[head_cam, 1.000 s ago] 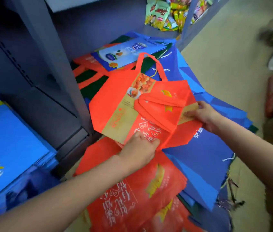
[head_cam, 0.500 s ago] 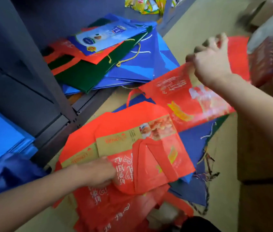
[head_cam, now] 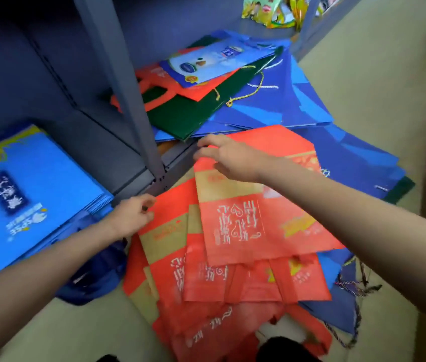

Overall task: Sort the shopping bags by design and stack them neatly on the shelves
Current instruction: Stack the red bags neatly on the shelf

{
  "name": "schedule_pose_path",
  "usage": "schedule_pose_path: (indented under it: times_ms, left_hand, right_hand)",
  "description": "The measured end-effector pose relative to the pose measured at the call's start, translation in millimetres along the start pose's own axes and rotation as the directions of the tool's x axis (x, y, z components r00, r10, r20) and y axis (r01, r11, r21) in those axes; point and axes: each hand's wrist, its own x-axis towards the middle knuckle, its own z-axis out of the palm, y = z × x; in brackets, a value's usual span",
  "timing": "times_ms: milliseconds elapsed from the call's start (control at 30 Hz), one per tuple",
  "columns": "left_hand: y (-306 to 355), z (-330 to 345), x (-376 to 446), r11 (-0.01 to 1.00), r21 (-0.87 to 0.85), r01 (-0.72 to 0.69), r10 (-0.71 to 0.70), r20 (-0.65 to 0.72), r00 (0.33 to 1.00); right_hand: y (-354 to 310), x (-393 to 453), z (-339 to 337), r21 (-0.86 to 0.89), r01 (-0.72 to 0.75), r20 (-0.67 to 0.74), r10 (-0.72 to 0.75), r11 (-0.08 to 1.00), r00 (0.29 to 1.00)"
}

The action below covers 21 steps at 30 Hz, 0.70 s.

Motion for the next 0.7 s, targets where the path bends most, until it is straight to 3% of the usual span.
schedule_pose_path:
  times_ms: [67, 167, 267, 367, 500, 567, 700]
  left_hand:
    - [4.2, 3.1, 0.9, 0.999, -0.048, 0.022, -0.025, -0.044, 0.999]
    - [28.1, 13.0, 6.2, 0.998, 0.022, -0.065, 0.065, 0.001, 0.998]
    - [62.9, 25.5, 16.7, 0.979, 0.072, -0.192, 0.188, 0.05, 0.981]
    - [89.9, 42.9, 31.2, 0.972, 0.066, -0.223, 0.216, 0.108, 0.97]
    - [97.0, 71.8, 41.8, 0.971, 0.097, -0.221, 0.193, 0.232, 0.953]
    - [90.3, 81.5, 43.7, 0.966, 0.147, -0.213, 0.168, 0.271, 0.948]
    - [77.2, 76.3, 46.7, 0.92, 0.307, -0.243, 0.148, 0.301, 0.942]
  right_hand:
    - [26.6, -16.1, 19.2, 0.024, -0.184, 0.084, 0.182, 0.983, 0.98]
    - [58.0, -45.8, 45.0, 0.103, -0.457, 0.234, 0.425, 0.883, 0.874]
    - [71.5, -70.1, 59.2, 0.18, -0.621, 0.203, 0.589, 0.763, 0.782]
    - [89.9, -95.5, 65.0, 0.145, -0.776, 0.177, 0.756, 0.613, 0.63]
    - [112.0, -131.9, 98.4, 0.203, -0.923, 0.411, 0.827, 0.328, 0.384]
    - [103.6, -138.5, 116.0, 0.228, -0.922, 0.477, 0.79, 0.312, 0.385]
    - [80.7, -124.3, 135.1, 0.101, -0.81, 0.478, 0.686, 0.578, 0.549]
